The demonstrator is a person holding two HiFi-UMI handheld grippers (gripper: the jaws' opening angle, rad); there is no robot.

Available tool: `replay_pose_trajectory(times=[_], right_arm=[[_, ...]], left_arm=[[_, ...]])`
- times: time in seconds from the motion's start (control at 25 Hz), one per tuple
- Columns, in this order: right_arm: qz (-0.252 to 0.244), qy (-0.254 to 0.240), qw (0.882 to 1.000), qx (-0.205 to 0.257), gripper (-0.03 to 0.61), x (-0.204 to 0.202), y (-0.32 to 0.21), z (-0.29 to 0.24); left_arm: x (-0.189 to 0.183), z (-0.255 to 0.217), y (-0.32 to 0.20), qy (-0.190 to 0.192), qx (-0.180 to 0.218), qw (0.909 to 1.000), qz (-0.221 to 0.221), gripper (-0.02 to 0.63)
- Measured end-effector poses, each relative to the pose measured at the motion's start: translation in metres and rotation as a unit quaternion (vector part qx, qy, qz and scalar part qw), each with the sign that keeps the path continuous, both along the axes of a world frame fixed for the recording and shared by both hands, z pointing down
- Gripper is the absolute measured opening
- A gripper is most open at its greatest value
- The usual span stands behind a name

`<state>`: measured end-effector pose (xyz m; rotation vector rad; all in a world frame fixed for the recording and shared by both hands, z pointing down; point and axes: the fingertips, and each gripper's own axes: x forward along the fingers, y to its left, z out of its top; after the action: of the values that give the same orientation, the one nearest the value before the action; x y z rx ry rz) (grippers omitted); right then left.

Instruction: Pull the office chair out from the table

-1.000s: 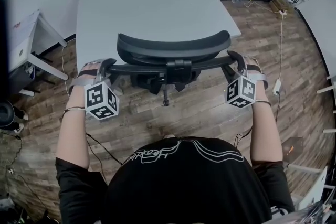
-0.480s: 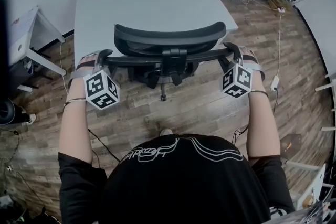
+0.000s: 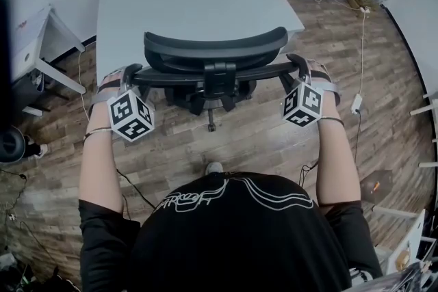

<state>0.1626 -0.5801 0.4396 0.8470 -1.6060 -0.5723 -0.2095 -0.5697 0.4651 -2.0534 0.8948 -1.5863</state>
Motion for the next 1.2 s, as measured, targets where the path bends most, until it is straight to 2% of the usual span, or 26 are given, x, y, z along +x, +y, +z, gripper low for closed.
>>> replay_pose_trajectory(times=[0.24,0.68,0.92,1.2], right_arm=[[-0.002,-0.004,1.000,0.015,0.238,0.013,0.076,0.007],[-0.007,-0.005,1.000,0.019,0.238,0.025,0.118,0.004],[-0.011,-0.008,0.999,0.035,0.238,0.044,0.164,0.015],[-0.008,-0.006,0.999,0.034,0.238,0.044,0.166,0.008]], left_arm=[[0.013,0.006,0.072,-0.001,0.020,0.9997,-0.014,0.198],[0.024,0.003,0.120,0.007,0.027,0.9989,-0.037,0.202],[0.043,0.011,0.179,0.009,0.045,0.9979,-0.045,0.204],[0.043,0.004,0.189,0.014,0.068,0.9957,-0.061,0.204]])
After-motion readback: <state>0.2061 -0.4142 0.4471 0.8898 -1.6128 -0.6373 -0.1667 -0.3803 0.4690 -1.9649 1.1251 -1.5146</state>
